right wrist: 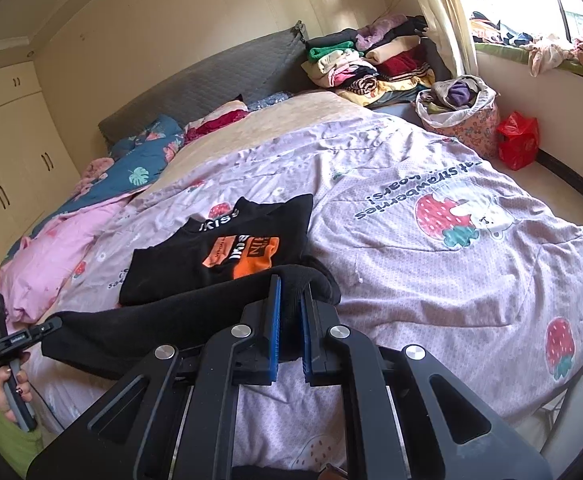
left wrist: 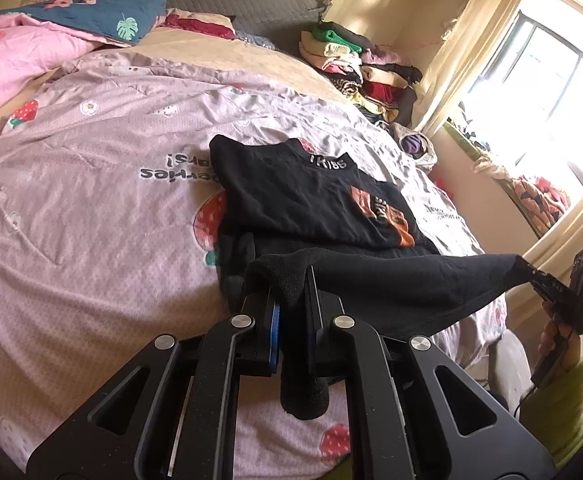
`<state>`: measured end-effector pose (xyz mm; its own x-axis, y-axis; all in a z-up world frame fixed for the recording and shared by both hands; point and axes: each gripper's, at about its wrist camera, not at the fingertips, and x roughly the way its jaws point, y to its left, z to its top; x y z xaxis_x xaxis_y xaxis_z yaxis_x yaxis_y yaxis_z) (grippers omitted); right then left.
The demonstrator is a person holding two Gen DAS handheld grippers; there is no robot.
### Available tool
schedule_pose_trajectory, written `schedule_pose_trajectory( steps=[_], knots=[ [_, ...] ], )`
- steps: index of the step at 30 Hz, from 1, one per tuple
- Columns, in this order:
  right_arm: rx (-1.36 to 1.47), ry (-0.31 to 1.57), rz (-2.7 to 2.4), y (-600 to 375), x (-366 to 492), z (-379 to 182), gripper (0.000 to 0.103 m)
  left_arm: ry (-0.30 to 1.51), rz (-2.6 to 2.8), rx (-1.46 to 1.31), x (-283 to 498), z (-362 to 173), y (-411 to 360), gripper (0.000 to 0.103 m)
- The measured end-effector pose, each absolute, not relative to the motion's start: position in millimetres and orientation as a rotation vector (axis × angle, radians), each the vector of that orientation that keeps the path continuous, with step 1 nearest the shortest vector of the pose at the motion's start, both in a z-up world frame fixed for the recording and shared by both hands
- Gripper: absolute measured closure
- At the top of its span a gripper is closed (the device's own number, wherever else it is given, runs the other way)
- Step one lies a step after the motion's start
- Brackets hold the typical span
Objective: Fold small clothes
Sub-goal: 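Lift the hem with both grippers and fold it over toward the collar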
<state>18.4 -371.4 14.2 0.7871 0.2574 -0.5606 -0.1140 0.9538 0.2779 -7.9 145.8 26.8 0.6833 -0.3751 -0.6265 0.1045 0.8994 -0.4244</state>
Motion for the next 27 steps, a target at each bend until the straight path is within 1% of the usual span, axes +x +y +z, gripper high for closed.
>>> schedule_pose_trajectory(
  steps=[8,14,27],
  knots=[
    [0.227,0.629,0.182,-369.1,39.3,15.9,0.096,0.741,-0.265,-0.415,9.1,32.7,152.1,0.099],
    [0.2,0.611,0.171,-362.0,60.4,27.9,0.096,0.712,-0.244,-0.406,22.4,44.4,150.7,0.099],
    [0.158,0.589,0.15,-347.7,103.8,44.1,0.096,0.691,-0.211,-0.448,48.1,49.7,160.5,0.099]
  ],
)
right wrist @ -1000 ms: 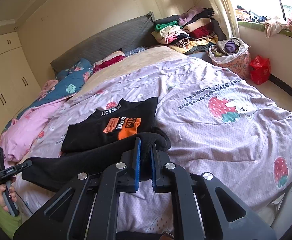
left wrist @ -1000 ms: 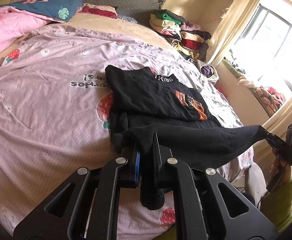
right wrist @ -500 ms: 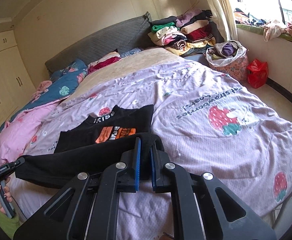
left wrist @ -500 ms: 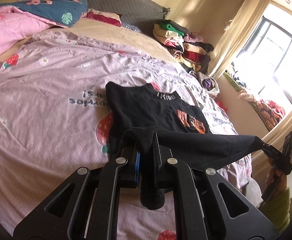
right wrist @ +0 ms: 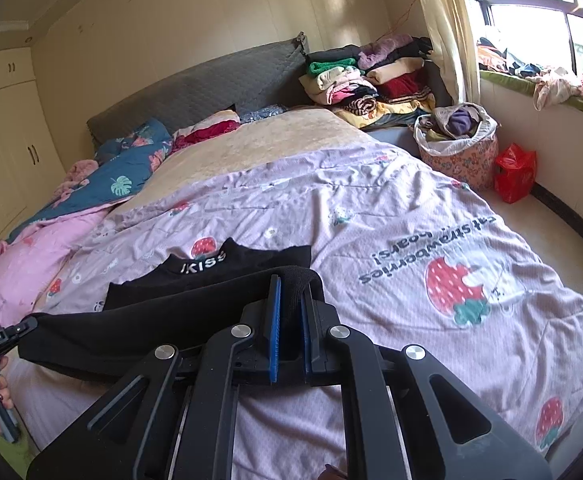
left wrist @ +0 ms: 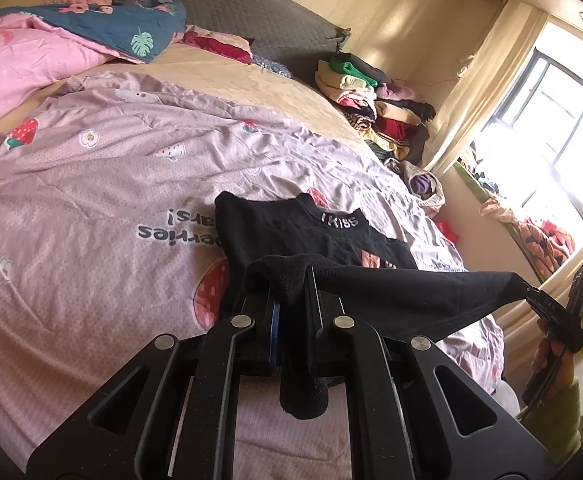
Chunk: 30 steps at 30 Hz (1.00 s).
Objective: Fold small clothes
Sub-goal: 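Lift the hem with both grippers and fold it over toward the collar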
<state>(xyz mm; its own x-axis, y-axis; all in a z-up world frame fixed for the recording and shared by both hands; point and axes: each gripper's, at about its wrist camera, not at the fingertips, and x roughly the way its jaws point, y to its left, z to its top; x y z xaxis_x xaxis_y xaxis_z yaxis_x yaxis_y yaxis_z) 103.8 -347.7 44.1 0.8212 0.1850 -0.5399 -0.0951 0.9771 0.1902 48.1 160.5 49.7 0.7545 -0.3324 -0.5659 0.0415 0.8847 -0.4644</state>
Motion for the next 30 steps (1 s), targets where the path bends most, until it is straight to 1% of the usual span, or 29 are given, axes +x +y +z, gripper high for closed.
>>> schedule_pose_trajectory(
  steps=[12,21,30],
  knots=[
    [0.136,0.601,0.122,-341.1,144.9,44.1,0.096,0.677,-0.179,-0.458,76.6,52.9,162.4,0.099],
    [0.133,0.624,0.101,-339.5,174.2,31.3,0.096,0.692,-0.148,-0.48,102.0,44.4,166.7,0.099],
    [0.117,0.689,0.073,-337.5,207.5,7.2,0.095,0.718,-0.107,-0.474,129.2,29.2,162.6,0.099]
  ],
)
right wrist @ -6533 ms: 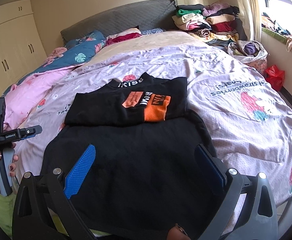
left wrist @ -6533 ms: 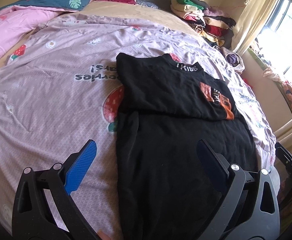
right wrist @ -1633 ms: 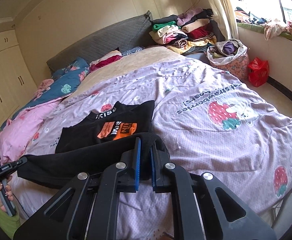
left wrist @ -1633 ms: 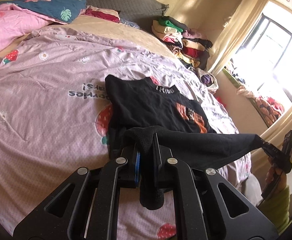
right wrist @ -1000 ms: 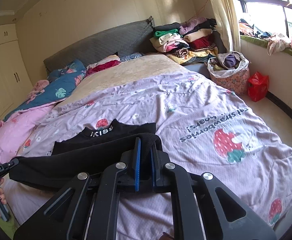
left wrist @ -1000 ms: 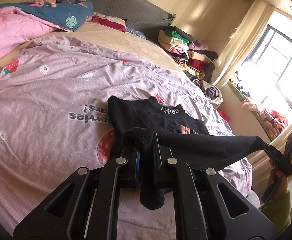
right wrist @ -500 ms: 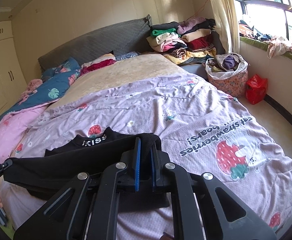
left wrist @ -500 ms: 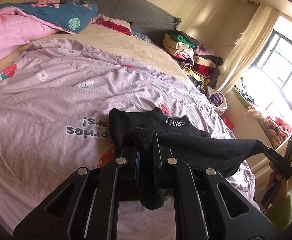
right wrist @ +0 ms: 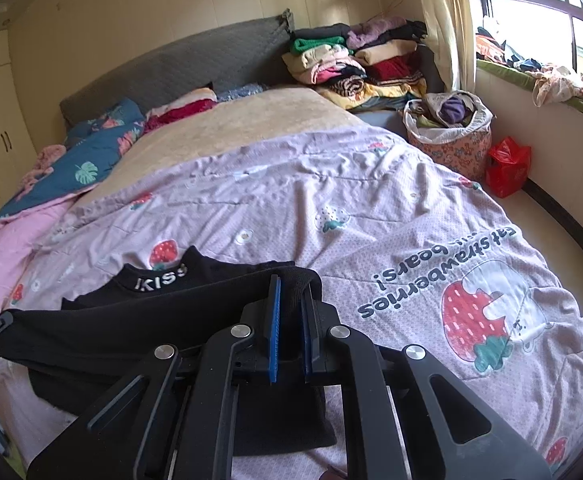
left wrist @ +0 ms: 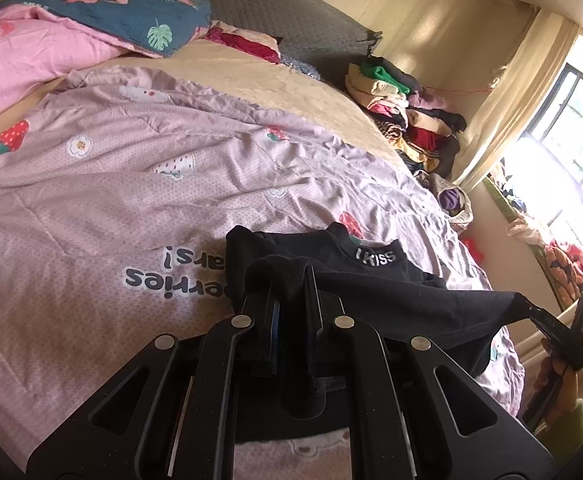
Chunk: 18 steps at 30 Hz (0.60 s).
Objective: Fold small clothes
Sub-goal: 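Lift the hem with both grippers and fold it over toward the collar, then lower the hem onto the shirt and open both grippers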
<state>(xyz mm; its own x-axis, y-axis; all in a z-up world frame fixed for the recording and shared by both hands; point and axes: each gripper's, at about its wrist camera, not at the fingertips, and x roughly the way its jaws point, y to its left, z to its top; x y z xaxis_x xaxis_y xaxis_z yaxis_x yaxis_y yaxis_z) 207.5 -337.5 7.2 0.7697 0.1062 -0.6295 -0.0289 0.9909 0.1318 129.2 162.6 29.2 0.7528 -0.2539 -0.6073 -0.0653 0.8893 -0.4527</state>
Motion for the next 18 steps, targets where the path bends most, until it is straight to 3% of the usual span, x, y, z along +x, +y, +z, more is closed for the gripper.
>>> schedule_pose_trajectory(
  steps=[16,18],
  knots=[
    [0.087,0.757,0.053,-329.9,239.1,-25.7,0.095,0.775,-0.066,-0.453,152.1,2.0,159.1,0.097],
    [0.077,0.762,0.049,-328.0,240.2,-28.2,0.09,0.776,-0.063,-0.448,152.5,2.0,157.4,0.097]
  ],
)
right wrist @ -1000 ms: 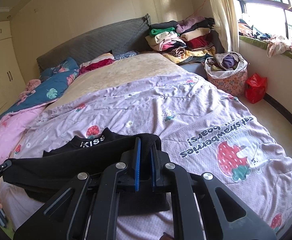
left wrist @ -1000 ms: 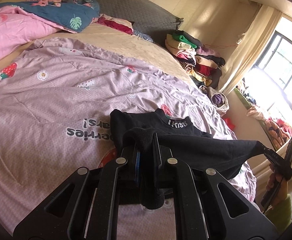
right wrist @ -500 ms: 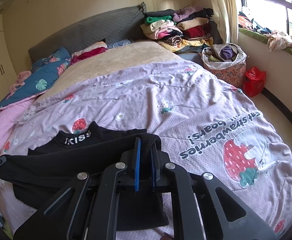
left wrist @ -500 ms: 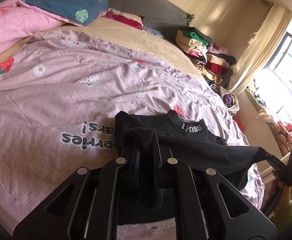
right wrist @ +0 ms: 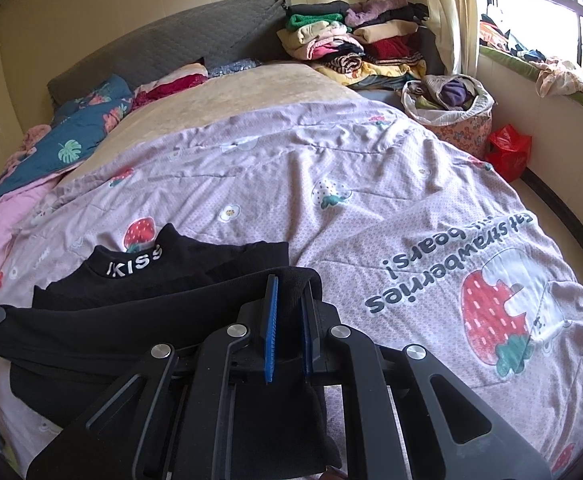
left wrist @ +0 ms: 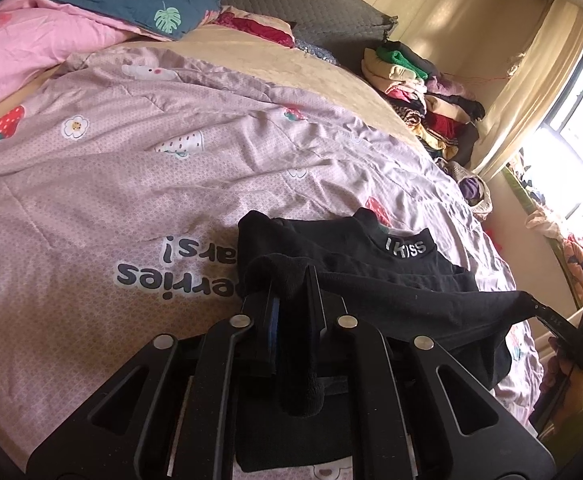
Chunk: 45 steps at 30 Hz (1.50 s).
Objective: Fold small clothes
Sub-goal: 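Lower the hem onto the shirt and open both grippers, then grasp the folded edge with both grippers to straighten it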
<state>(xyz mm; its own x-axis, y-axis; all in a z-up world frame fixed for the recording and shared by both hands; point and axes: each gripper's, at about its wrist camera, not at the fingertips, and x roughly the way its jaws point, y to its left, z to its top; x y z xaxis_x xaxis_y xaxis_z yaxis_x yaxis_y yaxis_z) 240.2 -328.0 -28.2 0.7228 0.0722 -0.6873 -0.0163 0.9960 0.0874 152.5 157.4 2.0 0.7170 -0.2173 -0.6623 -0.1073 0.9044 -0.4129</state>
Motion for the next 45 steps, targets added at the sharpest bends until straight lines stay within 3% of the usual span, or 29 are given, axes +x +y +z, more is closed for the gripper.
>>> schedule_pose_trajectory(
  steps=[2,4,5,8,10,15,22,27,29,34,36,45],
  knots=[
    [0.064,0.754,0.041,-327.1,239.3,-28.6,0.08,0.771,-0.055,-0.436,152.9,2.7,156.5,0.093],
    [0.067,0.754,0.039,-327.8,238.7,-28.8,0.073,0.757,-0.036,-0.42,151.4,5.3,155.7,0.07],
    [0.071,0.75,0.043,-328.4,237.6,-28.7,0.07,0.741,-0.022,-0.408,149.2,8.6,156.4,0.066],
    [0.077,0.736,0.055,-329.7,231.1,-27.9,0.07,0.717,-0.001,-0.393,144.4,14.8,158.9,0.063],
    [0.086,0.727,0.072,-329.4,224.6,-26.9,0.066,0.709,-0.002,-0.378,140.2,18.6,158.8,0.052],
    [0.05,0.717,0.129,-316.4,206.9,-26.3,0.062,0.715,-0.034,-0.288,130.2,25.2,142.6,0.039],
    [0.001,0.735,0.206,-294.0,190.6,-31.3,0.061,0.744,-0.104,-0.219,117.7,22.9,114.0,0.027],
    [-0.028,0.769,0.24,-281.6,184.7,-40.9,0.062,0.773,-0.143,-0.187,111.1,14.6,97.9,0.027],
    [-0.035,0.784,0.249,-278.1,183.6,-45.3,0.067,0.786,-0.157,-0.184,109.0,11.2,93.7,0.033],
    [-0.057,0.826,0.274,-270.6,182.0,-58.6,0.076,0.83,-0.199,-0.189,103.2,2.6,86.0,0.085],
    [-0.073,0.842,0.279,-267.0,182.7,-64.3,0.078,0.858,-0.208,-0.171,102.4,-5.6,82.3,0.092],
    [-0.128,0.917,0.259,-251.8,208.0,-89.4,0.078,0.906,-0.161,-0.175,124.7,-30.6,81.5,0.092]
  ],
)
